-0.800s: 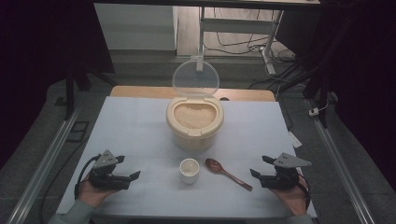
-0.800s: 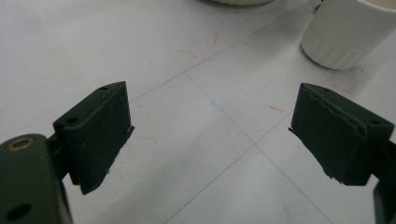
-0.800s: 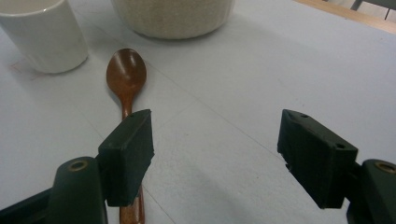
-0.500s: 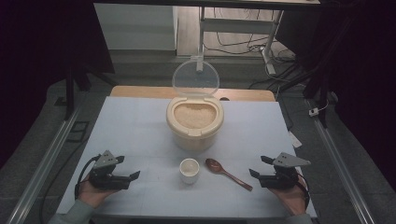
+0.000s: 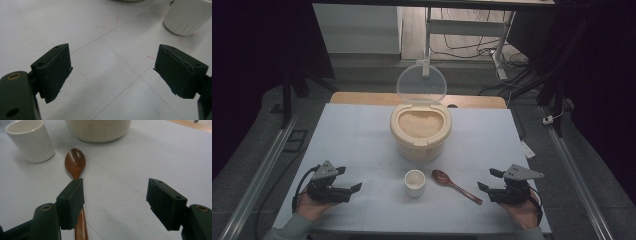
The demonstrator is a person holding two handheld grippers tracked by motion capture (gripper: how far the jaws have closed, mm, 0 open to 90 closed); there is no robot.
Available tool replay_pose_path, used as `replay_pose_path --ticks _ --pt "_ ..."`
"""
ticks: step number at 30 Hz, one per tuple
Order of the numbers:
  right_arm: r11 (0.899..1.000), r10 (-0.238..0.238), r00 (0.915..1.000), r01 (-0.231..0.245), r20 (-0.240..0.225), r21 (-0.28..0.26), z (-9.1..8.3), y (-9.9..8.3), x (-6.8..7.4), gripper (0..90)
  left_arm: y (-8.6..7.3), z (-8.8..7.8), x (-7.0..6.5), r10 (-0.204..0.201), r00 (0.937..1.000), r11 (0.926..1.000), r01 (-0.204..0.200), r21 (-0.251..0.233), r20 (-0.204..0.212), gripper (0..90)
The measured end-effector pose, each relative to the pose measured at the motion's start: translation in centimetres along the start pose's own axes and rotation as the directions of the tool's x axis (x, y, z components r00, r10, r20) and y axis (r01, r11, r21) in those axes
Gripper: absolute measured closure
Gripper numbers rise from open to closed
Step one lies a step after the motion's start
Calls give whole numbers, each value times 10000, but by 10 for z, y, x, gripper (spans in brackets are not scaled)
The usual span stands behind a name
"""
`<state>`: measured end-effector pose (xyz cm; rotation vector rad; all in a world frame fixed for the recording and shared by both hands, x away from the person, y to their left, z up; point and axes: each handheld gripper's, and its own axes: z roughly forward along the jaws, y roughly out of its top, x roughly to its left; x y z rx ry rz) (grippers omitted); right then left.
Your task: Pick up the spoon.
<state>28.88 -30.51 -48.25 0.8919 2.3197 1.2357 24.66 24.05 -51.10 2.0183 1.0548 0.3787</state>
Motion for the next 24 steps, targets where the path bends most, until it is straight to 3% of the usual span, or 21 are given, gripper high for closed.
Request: replay_pose_path --ticks 10,18,24 --pt "9992 -151 9999 151 -7 359 2 5 4 323 0 2 -1 181 9998 9998 -181 4 -93 136" --pt "9968 -413 9991 419 -101 678 3 19 15 323 1 4 -3 339 9993 9994 -338 44 -150 136" --pt "9855 -680 9974 708 -230 1544 5 32 20 324 0 4 -4 373 9992 9993 -372 69 -139 135"
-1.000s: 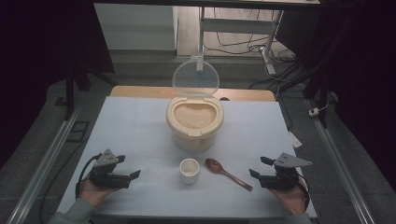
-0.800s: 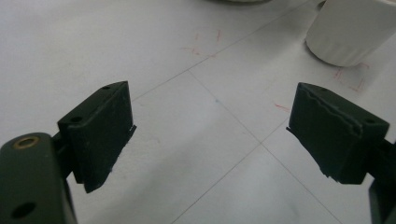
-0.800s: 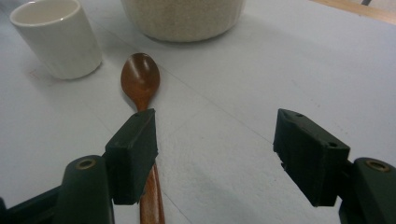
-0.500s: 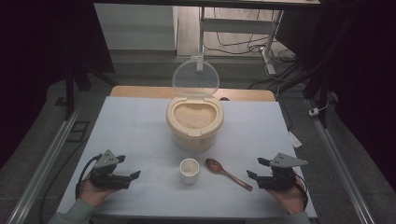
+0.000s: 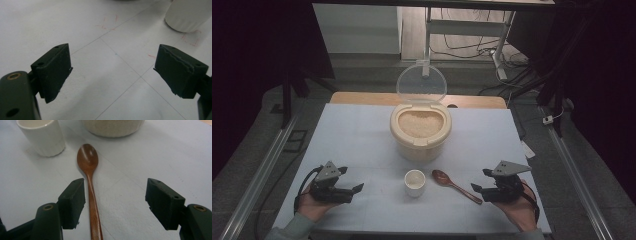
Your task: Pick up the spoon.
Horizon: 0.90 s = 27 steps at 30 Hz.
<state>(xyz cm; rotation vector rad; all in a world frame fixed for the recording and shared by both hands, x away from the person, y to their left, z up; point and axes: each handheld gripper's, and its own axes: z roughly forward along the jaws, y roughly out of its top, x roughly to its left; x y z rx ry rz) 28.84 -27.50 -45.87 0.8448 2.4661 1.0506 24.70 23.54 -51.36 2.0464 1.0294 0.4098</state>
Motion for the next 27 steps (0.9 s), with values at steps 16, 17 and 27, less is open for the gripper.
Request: replay_pose_path --ticks 16,17,27 --pt "9586 -559 9974 667 -465 2770 33 32 11 335 -1 3 1 -34 10000 9999 32 148 94 132" --pt "9536 -588 9965 737 -595 2920 38 29 13 343 -2 3 2 -34 9999 9999 33 143 105 132" --pt "9279 -490 9937 827 -1012 3634 53 14 11 402 -3 5 2 -7 10000 9997 6 237 58 131"
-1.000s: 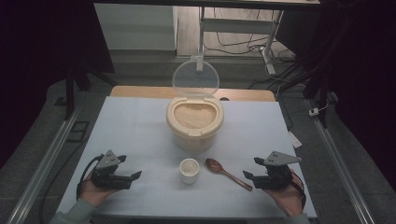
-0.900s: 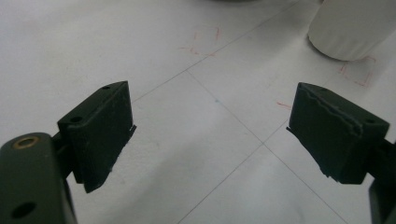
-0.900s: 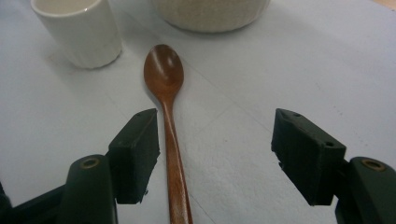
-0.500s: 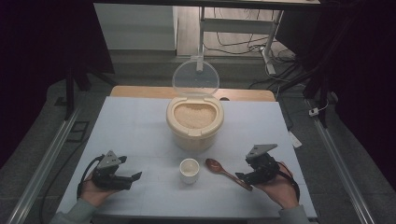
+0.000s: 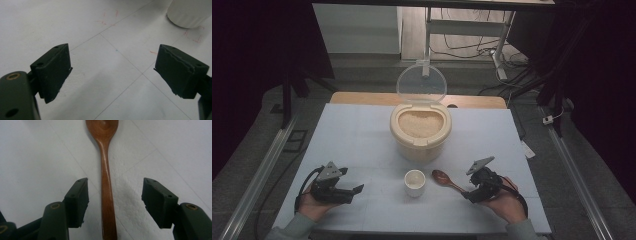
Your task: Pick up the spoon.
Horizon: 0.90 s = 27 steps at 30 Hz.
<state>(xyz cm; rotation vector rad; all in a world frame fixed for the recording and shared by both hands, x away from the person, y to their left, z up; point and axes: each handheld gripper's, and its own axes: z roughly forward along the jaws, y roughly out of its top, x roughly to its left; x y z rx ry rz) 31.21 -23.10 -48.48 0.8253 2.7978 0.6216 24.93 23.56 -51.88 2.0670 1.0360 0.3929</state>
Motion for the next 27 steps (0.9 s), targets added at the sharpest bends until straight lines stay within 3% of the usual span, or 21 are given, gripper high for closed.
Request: replay_pose_path --ticks 9,16,27 --pt "9980 -278 9996 281 -54 572 11 1 4 482 -1 1 0 12 10000 10000 -12 42 25 131" --pt "9954 -587 9982 597 -155 744 15 5 5 627 -1 1 0 33 10000 10000 -33 81 -3 131" --pt "9888 -730 9959 793 -539 1262 20 14 3 762 -2 3 1 59 10000 9998 -58 207 -32 129"
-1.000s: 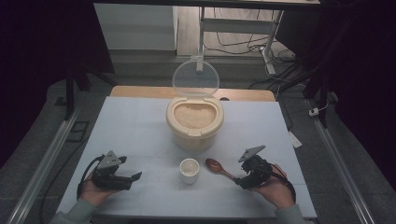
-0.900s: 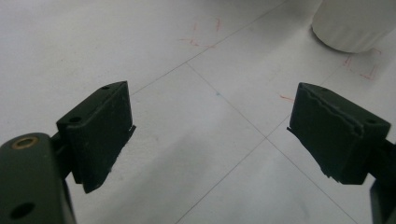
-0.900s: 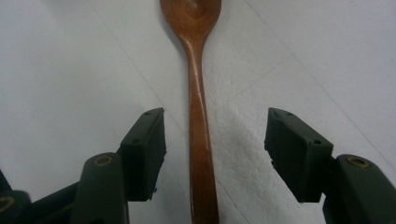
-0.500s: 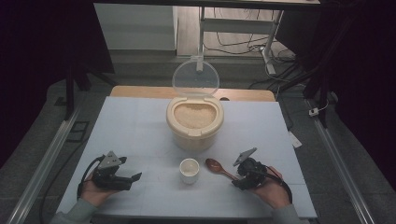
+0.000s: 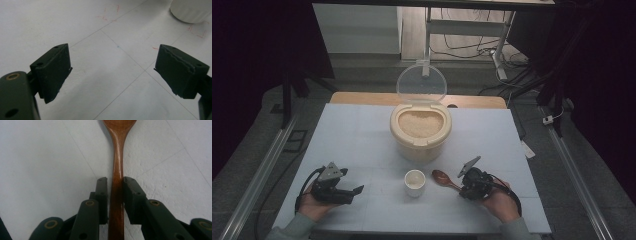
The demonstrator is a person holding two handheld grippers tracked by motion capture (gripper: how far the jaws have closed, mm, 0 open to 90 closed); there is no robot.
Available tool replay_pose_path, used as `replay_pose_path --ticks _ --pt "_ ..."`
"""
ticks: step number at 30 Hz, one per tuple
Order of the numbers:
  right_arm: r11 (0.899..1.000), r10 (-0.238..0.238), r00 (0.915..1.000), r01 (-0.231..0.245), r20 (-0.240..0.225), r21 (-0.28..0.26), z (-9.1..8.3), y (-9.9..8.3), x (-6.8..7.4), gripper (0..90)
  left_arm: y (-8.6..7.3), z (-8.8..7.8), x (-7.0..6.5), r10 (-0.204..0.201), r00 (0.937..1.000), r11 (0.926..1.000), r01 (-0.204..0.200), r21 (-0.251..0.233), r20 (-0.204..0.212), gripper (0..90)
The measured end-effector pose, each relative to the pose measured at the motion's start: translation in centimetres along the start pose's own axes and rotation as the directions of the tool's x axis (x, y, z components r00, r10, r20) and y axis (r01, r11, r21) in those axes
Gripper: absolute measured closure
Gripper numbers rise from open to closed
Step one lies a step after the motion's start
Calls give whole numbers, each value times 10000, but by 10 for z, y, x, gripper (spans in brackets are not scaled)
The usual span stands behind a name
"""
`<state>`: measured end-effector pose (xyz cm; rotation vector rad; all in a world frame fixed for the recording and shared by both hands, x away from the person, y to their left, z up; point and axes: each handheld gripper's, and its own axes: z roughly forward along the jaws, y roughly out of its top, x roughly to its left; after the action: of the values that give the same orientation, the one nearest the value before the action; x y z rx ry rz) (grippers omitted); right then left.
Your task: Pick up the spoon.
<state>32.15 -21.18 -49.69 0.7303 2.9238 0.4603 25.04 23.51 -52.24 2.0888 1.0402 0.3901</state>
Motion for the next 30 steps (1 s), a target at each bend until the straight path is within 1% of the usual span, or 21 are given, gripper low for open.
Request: replay_pose_path --ticks 3,5,8,12,13,15,17,21,22,23,25,28,30 --pt "9999 15 10000 -16 88 113 0 2 0 795 0 0 0 5 10000 10000 -5 21 -14 129" --pt "9999 0 9999 -2 113 139 0 2 0 798 -1 0 0 12 10000 10000 -12 42 -15 129" --pt "9996 -169 9994 163 296 213 0 3 3 800 -1 0 1 33 10000 10000 -33 68 -21 129" --pt "9997 -220 9993 216 304 131 -1 3 3 801 -2 0 2 -2 10000 10000 2 62 -34 129" --pt "9999 -142 9994 143 306 -28 -3 1 2 801 -2 0 2 6 10000 10000 -6 76 -46 129" --pt "9999 -105 9994 108 327 -89 -3 1 1 802 -3 0 2 -14 10000 10000 15 91 -65 129" --pt "9994 36 9998 -29 208 -341 -7 -1 -1 801 -3 0 2 -7 10000 10000 8 96 -88 129" --pt "9968 193 9997 -180 163 -784 -15 -5 -2 802 -4 -1 2 17 9999 9999 -16 106 -110 129" --pt "9962 132 9997 -116 190 -866 -17 -6 -3 802 -4 0 2 14 9999 9999 -12 112 -111 129" --pt "9941 212 9996 -192 168 -1071 -21 -7 -2 802 -4 0 2 22 9999 9999 -20 120 -120 129" --pt "9934 180 9997 -160 162 -1139 -23 -8 -3 802 -4 0 2 29 9999 9999 -28 130 -127 129" --pt "9876 95 9998 -69 153 -1566 -34 -10 -3 802 -4 0 3 37 9999 9999 -35 148 -136 129" --pt "9848 51 10000 -36 83 -1739 -39 -11 -2 802 -4 0 3 42 9999 9999 -40 151 -138 129"
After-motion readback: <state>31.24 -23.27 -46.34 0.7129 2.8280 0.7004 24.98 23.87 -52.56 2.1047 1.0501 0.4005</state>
